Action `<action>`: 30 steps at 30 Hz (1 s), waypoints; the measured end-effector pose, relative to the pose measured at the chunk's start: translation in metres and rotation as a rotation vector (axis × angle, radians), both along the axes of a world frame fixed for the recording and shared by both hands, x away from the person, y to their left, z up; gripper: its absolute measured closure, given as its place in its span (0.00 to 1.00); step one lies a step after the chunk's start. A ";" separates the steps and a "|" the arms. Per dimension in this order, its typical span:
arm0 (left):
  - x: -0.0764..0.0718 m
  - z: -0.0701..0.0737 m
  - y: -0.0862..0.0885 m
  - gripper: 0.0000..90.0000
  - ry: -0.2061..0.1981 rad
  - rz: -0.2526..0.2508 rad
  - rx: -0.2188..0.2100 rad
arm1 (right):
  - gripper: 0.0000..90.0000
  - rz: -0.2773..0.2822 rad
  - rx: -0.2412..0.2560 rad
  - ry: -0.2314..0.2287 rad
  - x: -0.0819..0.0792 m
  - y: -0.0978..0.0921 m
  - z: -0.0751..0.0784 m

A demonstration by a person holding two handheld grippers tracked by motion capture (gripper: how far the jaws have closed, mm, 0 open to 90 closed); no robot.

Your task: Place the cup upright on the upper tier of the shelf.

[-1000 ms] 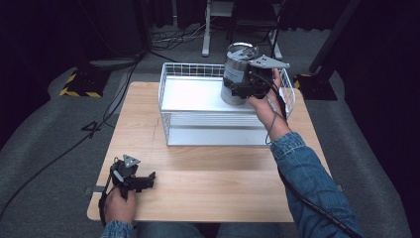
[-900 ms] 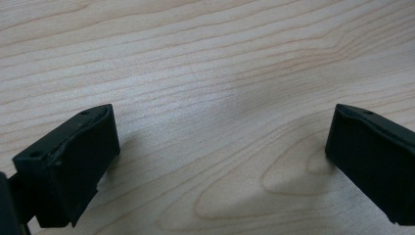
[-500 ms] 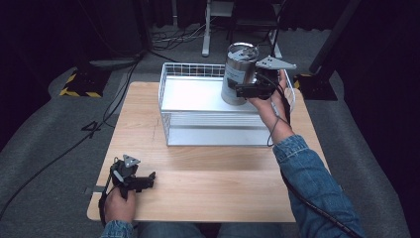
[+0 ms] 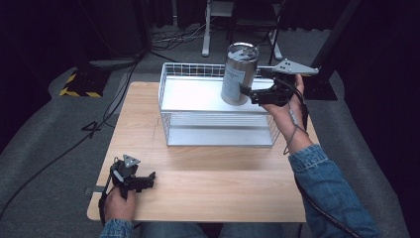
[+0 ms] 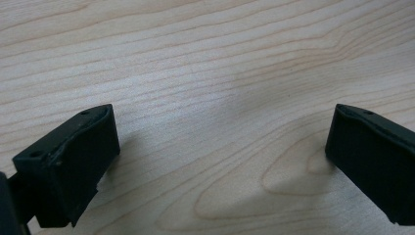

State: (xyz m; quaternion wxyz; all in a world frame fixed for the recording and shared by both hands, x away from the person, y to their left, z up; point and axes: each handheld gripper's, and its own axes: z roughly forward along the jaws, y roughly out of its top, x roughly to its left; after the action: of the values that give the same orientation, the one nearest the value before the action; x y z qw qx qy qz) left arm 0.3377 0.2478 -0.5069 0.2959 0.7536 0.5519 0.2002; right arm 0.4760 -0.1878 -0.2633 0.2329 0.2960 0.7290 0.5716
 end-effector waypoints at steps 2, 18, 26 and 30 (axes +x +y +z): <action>0.000 0.000 0.000 0.00 0.000 0.000 -0.001 | 0.00 0.006 0.005 0.004 -0.005 -0.005 0.003; 0.000 0.000 0.000 0.00 0.000 0.000 0.000 | 0.00 0.028 0.002 -0.011 -0.050 -0.052 0.009; 0.001 0.000 0.000 0.00 0.001 -0.002 -0.001 | 0.00 -0.006 -0.012 -0.020 -0.065 -0.077 0.002; 0.001 0.000 -0.001 0.00 0.001 0.002 0.000 | 0.00 -0.048 -0.047 -0.023 -0.074 -0.094 -0.005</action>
State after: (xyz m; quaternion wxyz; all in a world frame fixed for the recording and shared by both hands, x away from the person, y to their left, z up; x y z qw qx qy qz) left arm 0.3388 0.2468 -0.5069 0.2952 0.7530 0.5530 0.2000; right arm 0.4024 -0.2819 -0.2679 0.2620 0.3013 0.7320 0.5521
